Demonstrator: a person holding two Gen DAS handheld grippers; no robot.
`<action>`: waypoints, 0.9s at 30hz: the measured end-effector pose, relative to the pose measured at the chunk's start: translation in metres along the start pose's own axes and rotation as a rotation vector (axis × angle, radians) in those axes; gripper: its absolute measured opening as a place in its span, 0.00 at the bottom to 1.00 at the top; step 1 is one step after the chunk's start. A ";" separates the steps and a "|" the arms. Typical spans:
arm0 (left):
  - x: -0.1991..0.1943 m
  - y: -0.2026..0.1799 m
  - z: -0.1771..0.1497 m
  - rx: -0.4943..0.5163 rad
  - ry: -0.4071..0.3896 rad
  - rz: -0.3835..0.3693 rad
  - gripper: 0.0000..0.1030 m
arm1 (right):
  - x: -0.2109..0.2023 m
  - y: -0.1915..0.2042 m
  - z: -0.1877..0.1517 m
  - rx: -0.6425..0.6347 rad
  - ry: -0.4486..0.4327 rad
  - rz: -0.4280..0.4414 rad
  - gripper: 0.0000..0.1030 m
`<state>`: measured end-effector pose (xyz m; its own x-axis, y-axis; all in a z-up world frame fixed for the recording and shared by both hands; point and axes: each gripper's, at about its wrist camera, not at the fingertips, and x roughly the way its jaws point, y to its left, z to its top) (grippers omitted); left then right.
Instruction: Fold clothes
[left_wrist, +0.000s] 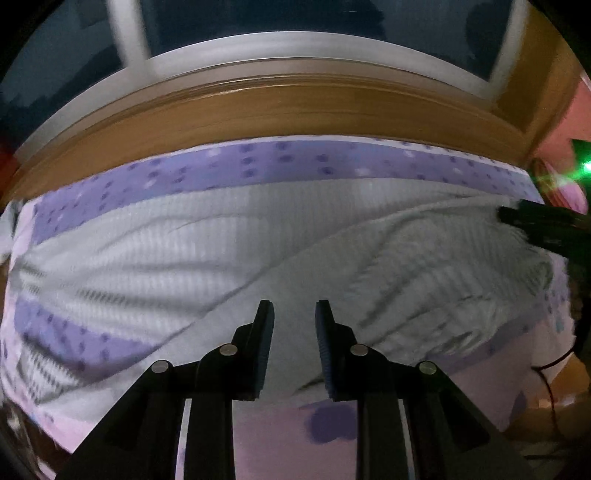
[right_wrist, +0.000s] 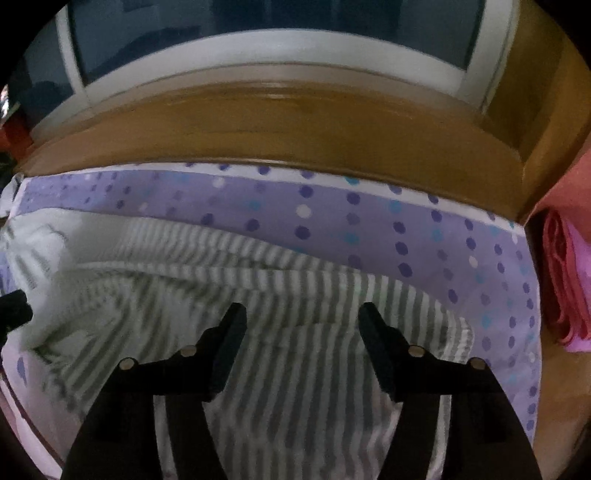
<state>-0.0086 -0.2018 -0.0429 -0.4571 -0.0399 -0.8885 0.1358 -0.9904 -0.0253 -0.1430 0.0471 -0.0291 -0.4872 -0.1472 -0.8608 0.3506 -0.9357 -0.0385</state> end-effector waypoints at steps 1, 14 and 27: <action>0.000 0.012 -0.003 -0.023 0.000 0.006 0.22 | -0.006 0.004 0.001 -0.013 -0.011 0.008 0.62; -0.005 0.150 -0.036 0.034 0.038 -0.109 0.22 | -0.034 0.161 0.009 -0.346 -0.061 0.342 0.63; 0.013 0.173 -0.044 0.220 0.111 -0.337 0.24 | -0.002 0.295 0.003 -0.591 0.083 0.374 0.63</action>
